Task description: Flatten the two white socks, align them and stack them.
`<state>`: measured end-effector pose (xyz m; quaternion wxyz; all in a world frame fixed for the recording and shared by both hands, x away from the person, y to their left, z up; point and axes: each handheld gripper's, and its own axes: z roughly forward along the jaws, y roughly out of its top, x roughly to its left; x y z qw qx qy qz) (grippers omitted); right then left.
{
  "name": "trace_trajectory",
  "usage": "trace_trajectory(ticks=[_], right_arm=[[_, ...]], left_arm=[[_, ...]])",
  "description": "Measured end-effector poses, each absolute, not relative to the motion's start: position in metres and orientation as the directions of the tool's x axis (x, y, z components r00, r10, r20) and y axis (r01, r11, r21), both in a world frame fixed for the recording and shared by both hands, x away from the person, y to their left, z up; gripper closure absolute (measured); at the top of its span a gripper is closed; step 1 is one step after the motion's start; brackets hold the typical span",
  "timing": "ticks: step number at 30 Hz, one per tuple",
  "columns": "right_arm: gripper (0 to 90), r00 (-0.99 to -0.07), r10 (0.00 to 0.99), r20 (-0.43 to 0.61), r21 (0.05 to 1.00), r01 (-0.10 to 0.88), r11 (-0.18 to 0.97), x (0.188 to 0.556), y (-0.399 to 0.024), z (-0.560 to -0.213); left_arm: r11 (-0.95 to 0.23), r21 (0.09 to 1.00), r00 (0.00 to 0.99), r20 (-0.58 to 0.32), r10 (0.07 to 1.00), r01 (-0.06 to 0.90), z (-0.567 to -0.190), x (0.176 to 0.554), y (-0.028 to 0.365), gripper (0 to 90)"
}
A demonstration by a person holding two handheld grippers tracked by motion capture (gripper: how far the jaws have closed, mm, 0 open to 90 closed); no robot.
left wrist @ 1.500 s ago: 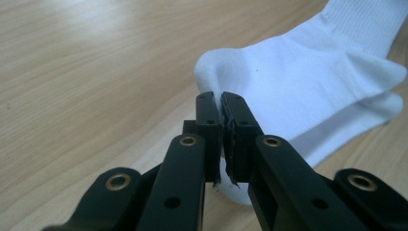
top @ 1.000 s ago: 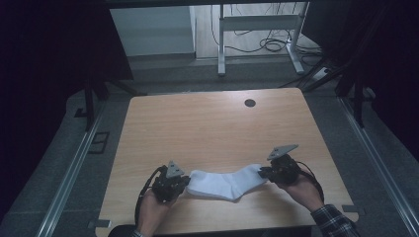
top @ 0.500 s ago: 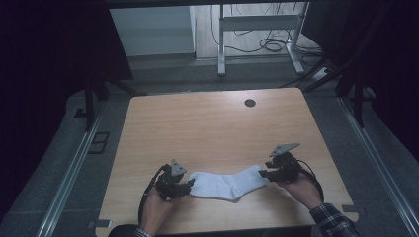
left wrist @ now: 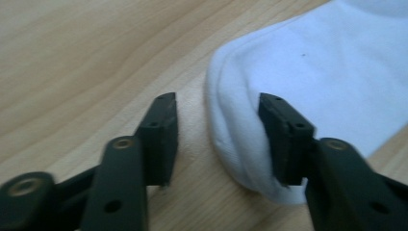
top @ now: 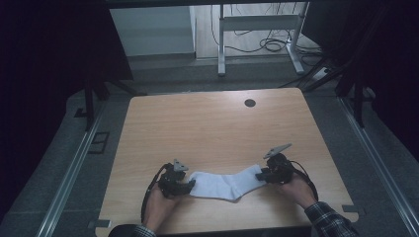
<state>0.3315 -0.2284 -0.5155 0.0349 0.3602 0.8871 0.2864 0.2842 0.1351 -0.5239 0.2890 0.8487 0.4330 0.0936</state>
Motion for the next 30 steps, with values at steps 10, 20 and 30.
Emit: trace_trajectory(ticks=[10,20,30], right_arm=[[75.5,-0.744,0.656,0.124,0.541,0.605,0.584,0.330,-0.227,-0.512],[77.2,-0.719,0.686,0.109,0.600,0.598,0.532,0.337,-0.238,-0.498],[77.6,-0.694,0.716,0.076,0.645,0.582,0.496,0.353,-0.236,-0.489]], left_arm=[[-0.478,0.570,0.633,-0.097,0.768,0.668,-0.520,0.290,0.125,80.7],[-0.492,0.621,0.638,-0.017,0.770,0.610,-0.508,0.301,0.120,81.1],[-0.468,0.674,0.624,0.012,0.781,0.572,-0.500,0.327,0.119,81.1]])
